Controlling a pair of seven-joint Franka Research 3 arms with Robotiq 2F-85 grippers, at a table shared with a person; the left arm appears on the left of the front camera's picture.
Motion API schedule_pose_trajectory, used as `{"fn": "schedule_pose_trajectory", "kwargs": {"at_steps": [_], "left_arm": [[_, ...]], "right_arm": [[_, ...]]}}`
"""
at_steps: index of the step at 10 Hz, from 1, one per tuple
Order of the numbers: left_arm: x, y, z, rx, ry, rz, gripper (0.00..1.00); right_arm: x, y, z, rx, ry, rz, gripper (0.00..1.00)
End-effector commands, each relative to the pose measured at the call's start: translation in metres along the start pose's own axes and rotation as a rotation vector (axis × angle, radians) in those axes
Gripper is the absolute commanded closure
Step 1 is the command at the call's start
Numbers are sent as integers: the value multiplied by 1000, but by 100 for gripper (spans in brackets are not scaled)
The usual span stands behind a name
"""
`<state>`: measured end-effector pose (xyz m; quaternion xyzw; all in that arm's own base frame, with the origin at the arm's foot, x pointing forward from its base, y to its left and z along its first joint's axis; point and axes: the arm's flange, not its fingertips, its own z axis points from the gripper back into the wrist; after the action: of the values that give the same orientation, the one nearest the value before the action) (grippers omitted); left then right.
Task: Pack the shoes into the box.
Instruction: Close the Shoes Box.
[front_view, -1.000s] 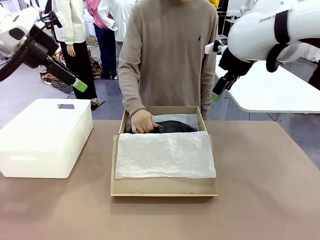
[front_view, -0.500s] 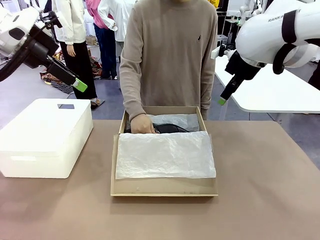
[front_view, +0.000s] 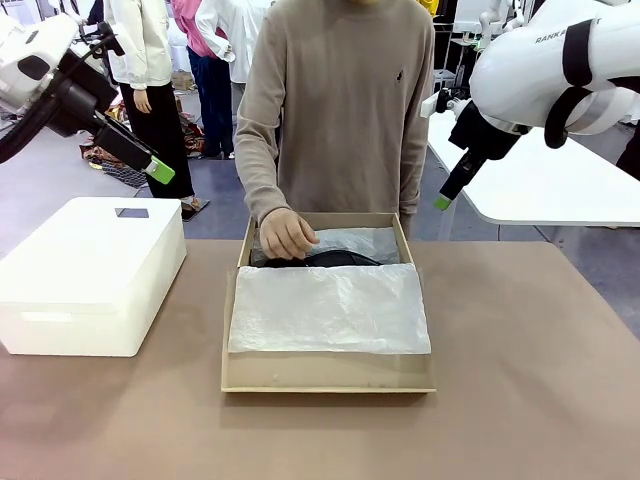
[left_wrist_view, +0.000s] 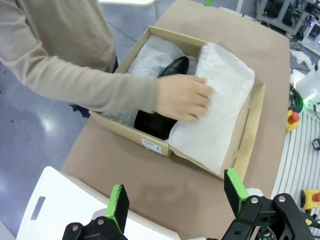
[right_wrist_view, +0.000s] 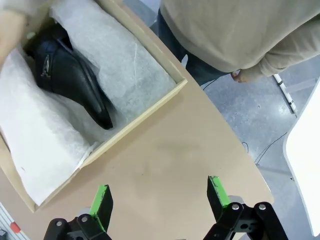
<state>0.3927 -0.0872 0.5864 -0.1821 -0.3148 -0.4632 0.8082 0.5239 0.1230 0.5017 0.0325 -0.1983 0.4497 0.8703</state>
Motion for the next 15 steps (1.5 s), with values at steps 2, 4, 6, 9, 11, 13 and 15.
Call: {"fn": "schedule_pose_trajectory", "kwargs": {"at_steps": [2, 4, 6, 9, 11, 13, 15], "left_arm": [[0, -1, -1, -2, -23, 10, 0], [0, -1, -1, -2, -23, 10, 0], [0, -1, -1, -2, -23, 10, 0], [0, -1, -1, -2, -23, 10, 0], [0, -1, -1, -2, -23, 10, 0], [0, -1, -1, -2, -23, 10, 0], [0, -1, -1, -2, -23, 10, 0]], "right_arm": [[-27, -29, 6, 105, -34, 234, 0], [-47, -45, 4, 189, -89, 419, 0], [-61, -58, -1, 240, -181, 564, 0], [-69, -65, -2, 264, -238, 646, 0], [-68, -66, -2, 287, -243, 620, 0], [-69, -68, 0, 319, -238, 596, 0], [-69, -71, 1, 342, -228, 590, 37]]}}
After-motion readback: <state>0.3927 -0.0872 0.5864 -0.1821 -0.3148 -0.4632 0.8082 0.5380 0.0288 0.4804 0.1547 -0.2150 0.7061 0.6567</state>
